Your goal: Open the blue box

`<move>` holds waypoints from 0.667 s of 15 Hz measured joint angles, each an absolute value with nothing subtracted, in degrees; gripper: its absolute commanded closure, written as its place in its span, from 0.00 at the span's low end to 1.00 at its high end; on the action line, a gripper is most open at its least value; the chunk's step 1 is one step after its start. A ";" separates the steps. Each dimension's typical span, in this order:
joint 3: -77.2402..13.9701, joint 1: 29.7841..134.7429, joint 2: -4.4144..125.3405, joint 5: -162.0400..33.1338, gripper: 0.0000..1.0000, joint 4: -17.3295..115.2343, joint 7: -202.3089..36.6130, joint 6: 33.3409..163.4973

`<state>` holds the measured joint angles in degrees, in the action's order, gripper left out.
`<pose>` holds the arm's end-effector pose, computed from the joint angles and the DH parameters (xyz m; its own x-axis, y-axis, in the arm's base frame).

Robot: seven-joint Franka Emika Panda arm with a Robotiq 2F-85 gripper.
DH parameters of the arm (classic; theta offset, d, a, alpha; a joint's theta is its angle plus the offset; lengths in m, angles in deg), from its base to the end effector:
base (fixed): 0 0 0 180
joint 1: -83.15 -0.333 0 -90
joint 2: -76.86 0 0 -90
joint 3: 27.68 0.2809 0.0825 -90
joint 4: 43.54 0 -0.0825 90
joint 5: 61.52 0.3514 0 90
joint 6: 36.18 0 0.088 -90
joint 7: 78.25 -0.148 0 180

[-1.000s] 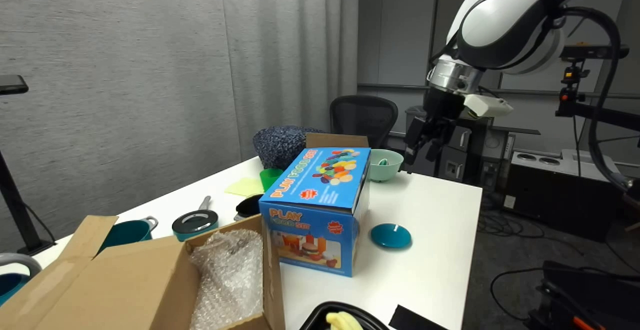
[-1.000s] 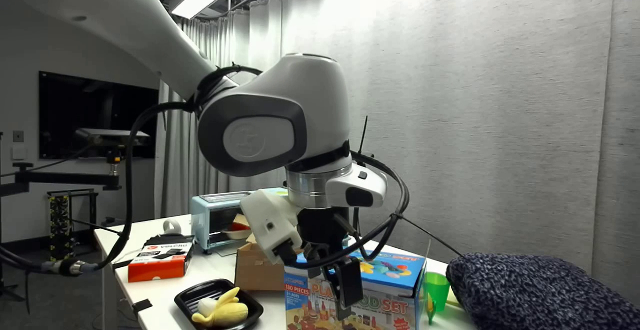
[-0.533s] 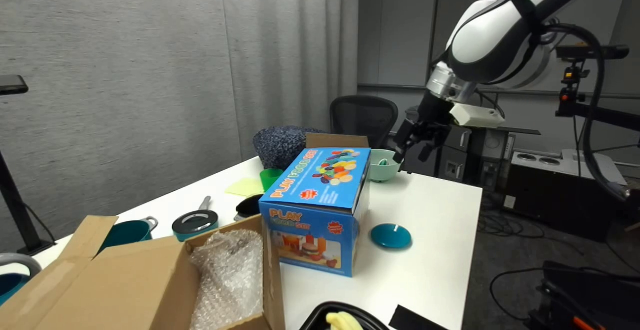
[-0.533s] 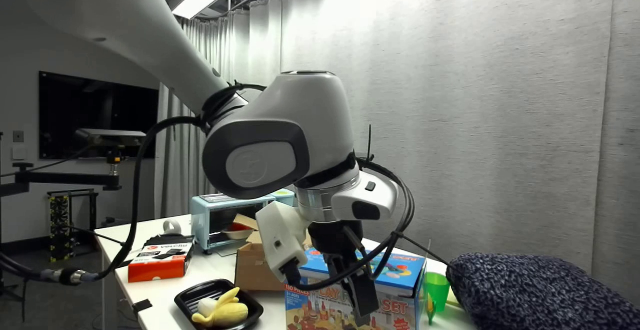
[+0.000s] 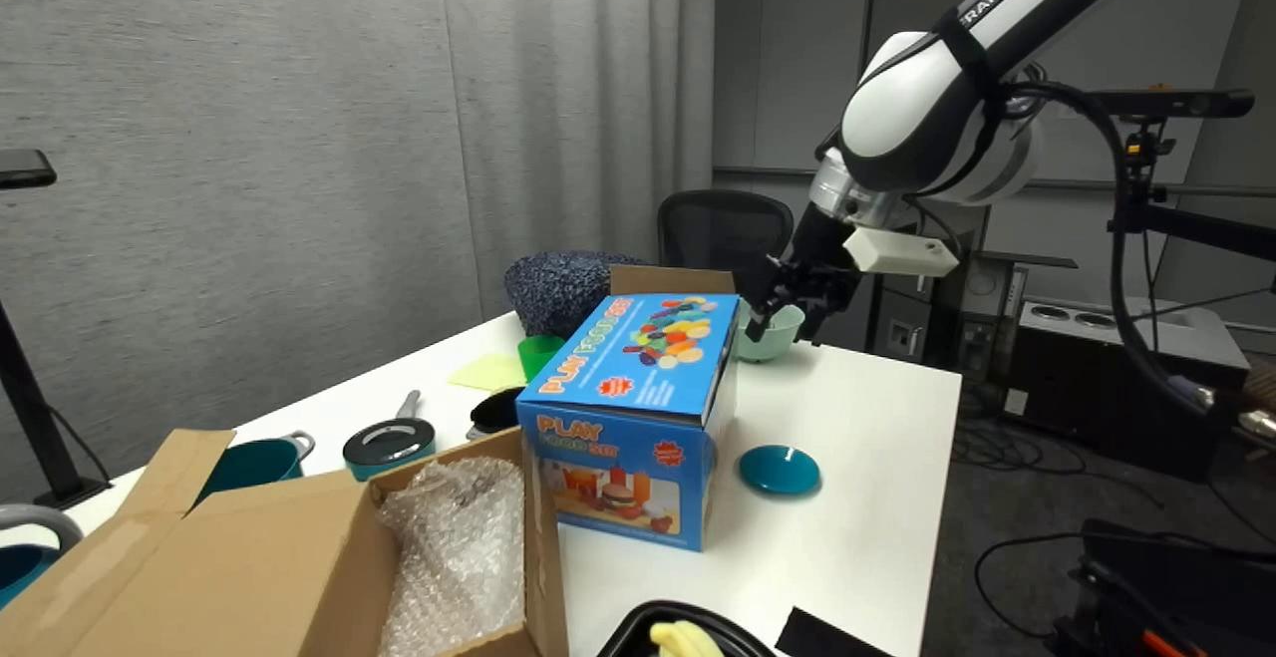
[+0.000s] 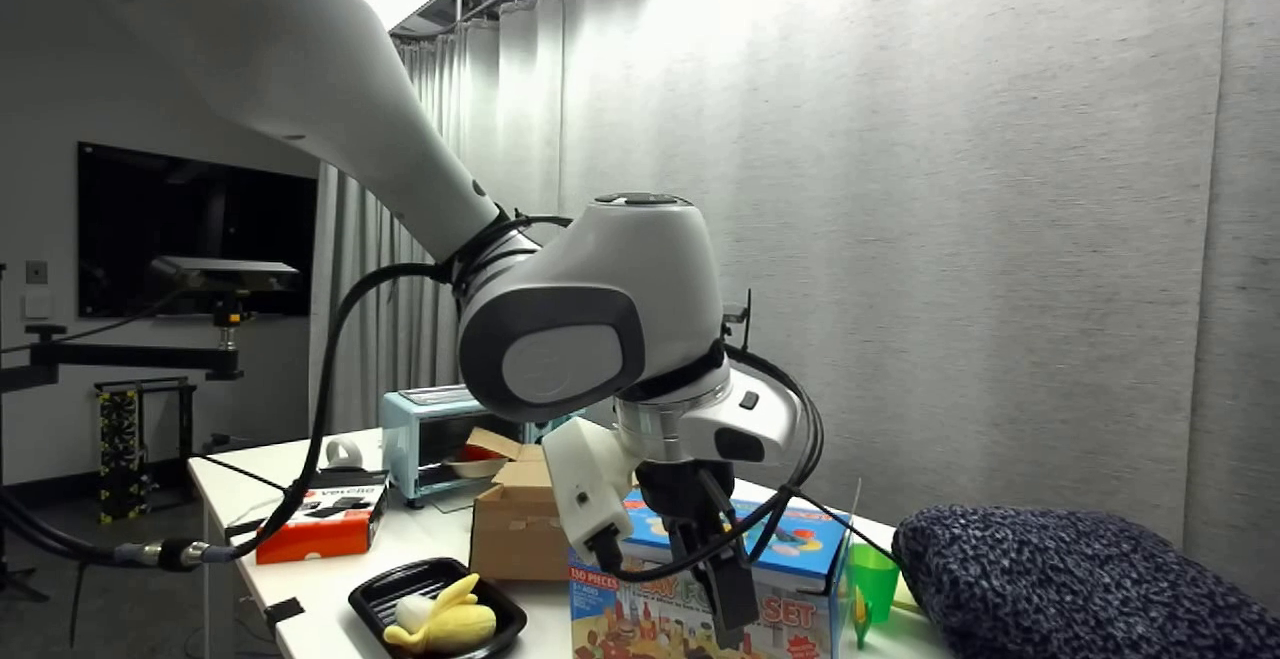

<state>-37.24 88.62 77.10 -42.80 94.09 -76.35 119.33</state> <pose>0.4899 -0.1377 0.2975 0.8232 -0.4910 0.2852 -0.4467 -0.8701 -0.2086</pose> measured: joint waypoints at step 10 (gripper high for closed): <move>-36.36 88.73 73.63 -41.98 0.95 91.53 -76.07 123.07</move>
<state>-36.36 88.73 73.63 -41.98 91.53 -76.07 123.07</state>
